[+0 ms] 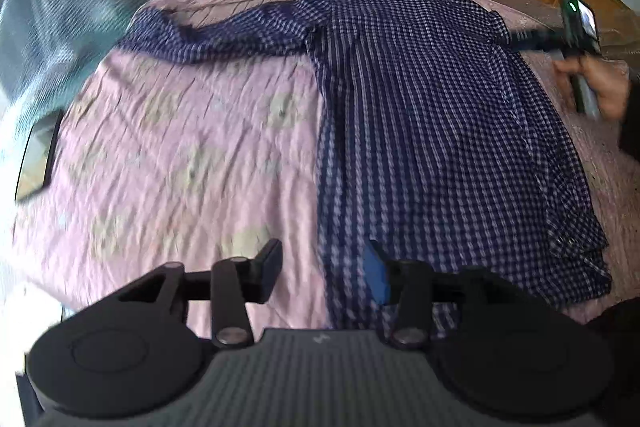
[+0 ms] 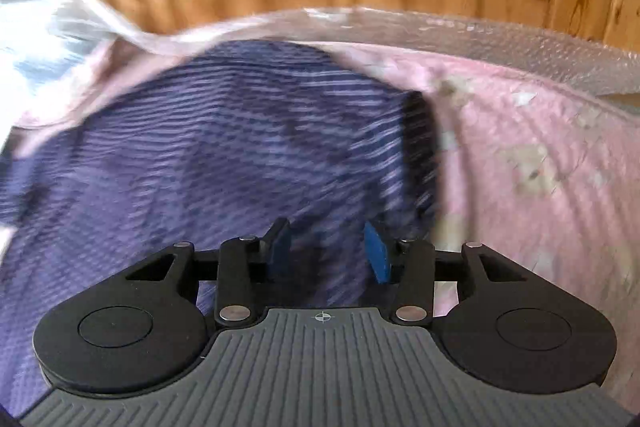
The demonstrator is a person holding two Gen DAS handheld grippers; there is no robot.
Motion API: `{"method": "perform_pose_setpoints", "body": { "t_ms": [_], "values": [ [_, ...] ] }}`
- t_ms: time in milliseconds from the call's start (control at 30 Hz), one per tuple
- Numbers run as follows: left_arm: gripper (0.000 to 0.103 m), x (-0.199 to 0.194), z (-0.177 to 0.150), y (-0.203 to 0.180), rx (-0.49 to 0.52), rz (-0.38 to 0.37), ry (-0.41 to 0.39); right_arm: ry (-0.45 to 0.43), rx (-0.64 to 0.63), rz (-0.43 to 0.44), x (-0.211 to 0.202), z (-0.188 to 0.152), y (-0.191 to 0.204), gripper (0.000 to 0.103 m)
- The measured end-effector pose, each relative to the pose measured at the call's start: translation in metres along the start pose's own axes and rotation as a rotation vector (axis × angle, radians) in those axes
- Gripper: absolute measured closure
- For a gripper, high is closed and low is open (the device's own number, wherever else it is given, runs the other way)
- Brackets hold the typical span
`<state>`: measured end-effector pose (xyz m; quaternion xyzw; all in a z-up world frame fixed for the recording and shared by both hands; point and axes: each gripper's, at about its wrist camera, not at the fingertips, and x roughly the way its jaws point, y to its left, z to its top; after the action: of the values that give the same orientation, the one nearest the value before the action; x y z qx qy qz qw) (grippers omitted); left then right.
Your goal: Fold clothes
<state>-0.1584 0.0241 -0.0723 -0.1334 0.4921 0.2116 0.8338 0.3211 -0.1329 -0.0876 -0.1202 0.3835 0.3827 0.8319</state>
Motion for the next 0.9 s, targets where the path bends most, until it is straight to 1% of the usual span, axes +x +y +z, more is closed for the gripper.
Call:
{"method": "perform_pose_setpoints", "body": {
  "t_ms": [33, 100, 200, 233, 267, 300, 333, 367, 467, 500, 533, 567, 600, 633, 700, 733, 800, 833, 867, 900],
  "values": [
    [0.052, 0.007, 0.008, 0.01, -0.003, -0.001, 0.0, 0.001, -0.01, -0.002, -0.005, -0.007, 0.007, 0.049],
    [0.052, 0.02, 0.023, 0.033, -0.011, -0.003, 0.0, 0.004, -0.03, -0.006, -0.014, -0.022, 0.021, 0.042],
    [0.051, 0.05, 0.06, 0.088, -0.056, 0.038, -0.023, 0.009, -0.059, -0.012, -0.027, -0.045, 0.042, 0.043],
    [0.051, 0.061, 0.074, 0.108, -0.074, 0.056, -0.036, 0.005, -0.059, -0.011, -0.034, -0.051, 0.048, 0.041],
    [0.05, 0.074, 0.09, 0.132, -0.101, 0.076, -0.055, -0.018, -0.021, 0.002, -0.049, -0.05, 0.053, 0.039],
    [0.047, 0.089, 0.107, 0.161, -0.146, 0.099, -0.071, -0.026, -0.017, -0.001, -0.062, -0.053, 0.063, 0.036],
    [0.044, 0.103, 0.122, 0.189, -0.2, 0.111, -0.081, -0.035, -0.012, -0.004, -0.075, -0.055, 0.073, 0.036],
    [0.044, 0.117, 0.136, 0.214, -0.279, 0.089, -0.084, -0.039, -0.003, -0.008, -0.088, -0.058, 0.083, 0.035],
    [0.044, 0.165, 0.173, 0.296, -0.539, -0.036, -0.118, 0.016, 0.075, -0.031, -0.113, -0.076, 0.121, 0.032],
    [0.044, 0.18, 0.183, 0.312, -0.588, -0.074, -0.129, 0.036, 0.1, -0.037, -0.12, -0.082, 0.135, 0.028],
    [0.044, 0.198, 0.192, 0.325, -0.626, -0.111, -0.13, 0.064, 0.117, -0.037, -0.123, -0.092, 0.151, 0.027],
    [0.044, 0.214, 0.199, 0.333, -0.65, -0.131, -0.125, 0.092, 0.131, -0.039, -0.126, -0.101, 0.167, 0.027],
    [0.044, 0.227, 0.205, 0.337, -0.671, -0.143, -0.12, 0.112, 0.134, -0.052, -0.127, -0.11, 0.183, 0.027],
    [0.043, 0.237, 0.208, 0.341, -0.693, -0.152, -0.134, 0.129, 0.145, -0.06, -0.129, -0.117, 0.197, 0.026],
    [0.035, 0.245, 0.215, 0.344, -0.718, -0.175, -0.208, 0.163, 0.166, -0.055, -0.128, -0.126, 0.223, 0.026],
    [0.033, 0.25, 0.217, 0.345, -0.729, -0.19, -0.222, 0.177, 0.164, -0.041, -0.123, -0.126, 0.236, 0.026],
    [0.033, 0.254, 0.218, 0.347, -0.749, -0.205, -0.255, 0.178, 0.128, -0.03, -0.112, -0.121, 0.257, 0.024],
    [0.051, 0.256, 0.218, 0.348, -0.762, -0.212, -0.267, 0.175, 0.105, -0.024, -0.106, -0.119, 0.267, 0.02],
    [0.072, 0.258, 0.217, 0.351, -0.776, -0.224, -0.272, 0.176, 0.085, -0.02, -0.099, -0.117, 0.277, 0.019],
    [0.093, 0.259, 0.216, 0.354, -0.791, -0.247, -0.268, 0.195, 0.074, -0.021, -0.087, -0.117, 0.283, 0.019]
  ]
}}
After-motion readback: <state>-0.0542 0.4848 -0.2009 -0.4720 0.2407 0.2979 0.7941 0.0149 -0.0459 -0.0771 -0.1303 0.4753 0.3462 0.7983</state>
